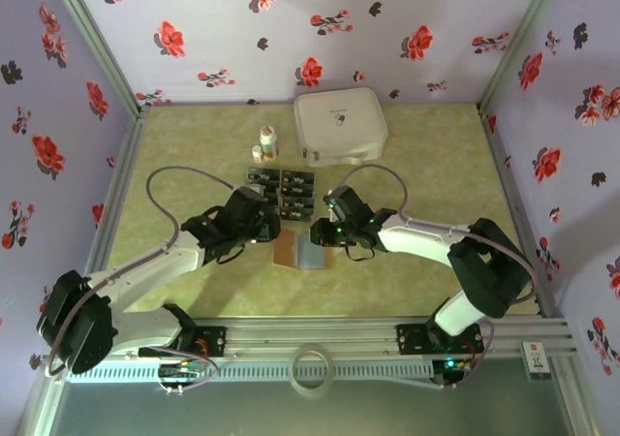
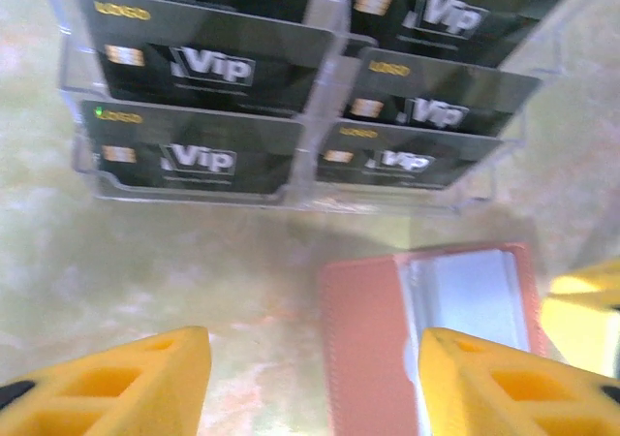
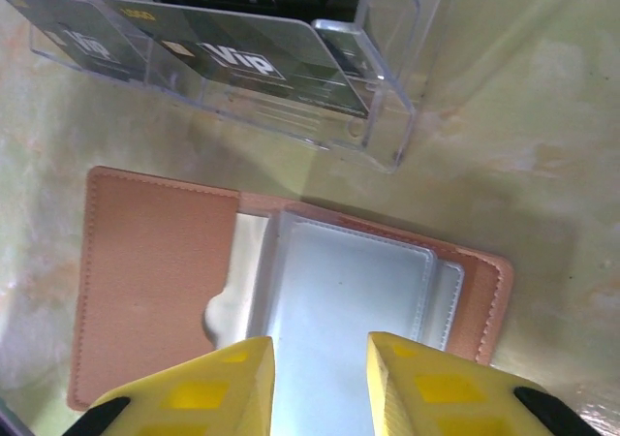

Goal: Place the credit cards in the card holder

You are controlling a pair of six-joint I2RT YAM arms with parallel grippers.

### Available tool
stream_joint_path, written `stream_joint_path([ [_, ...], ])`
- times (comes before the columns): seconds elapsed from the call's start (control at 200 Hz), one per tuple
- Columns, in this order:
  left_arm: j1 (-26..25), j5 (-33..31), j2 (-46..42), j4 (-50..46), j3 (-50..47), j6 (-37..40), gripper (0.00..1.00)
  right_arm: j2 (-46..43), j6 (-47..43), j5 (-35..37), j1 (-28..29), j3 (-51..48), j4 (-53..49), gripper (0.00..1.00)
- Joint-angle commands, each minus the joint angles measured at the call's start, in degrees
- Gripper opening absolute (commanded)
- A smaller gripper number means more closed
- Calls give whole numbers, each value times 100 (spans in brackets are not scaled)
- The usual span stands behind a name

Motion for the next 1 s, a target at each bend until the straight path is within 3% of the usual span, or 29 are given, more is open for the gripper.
stream_joint_path([
  [0.0,-262,119,30,164,72,-175,55,151,-132,105,-45,127,-73,30],
  [0.385,-711,-5,1076,391,74,-302,44,421,-142,-14,-64,196,59,25],
  [0.995,-765,-107,1517,1110,-562,-281,42,779,-129,-201,-174,138,312,22],
])
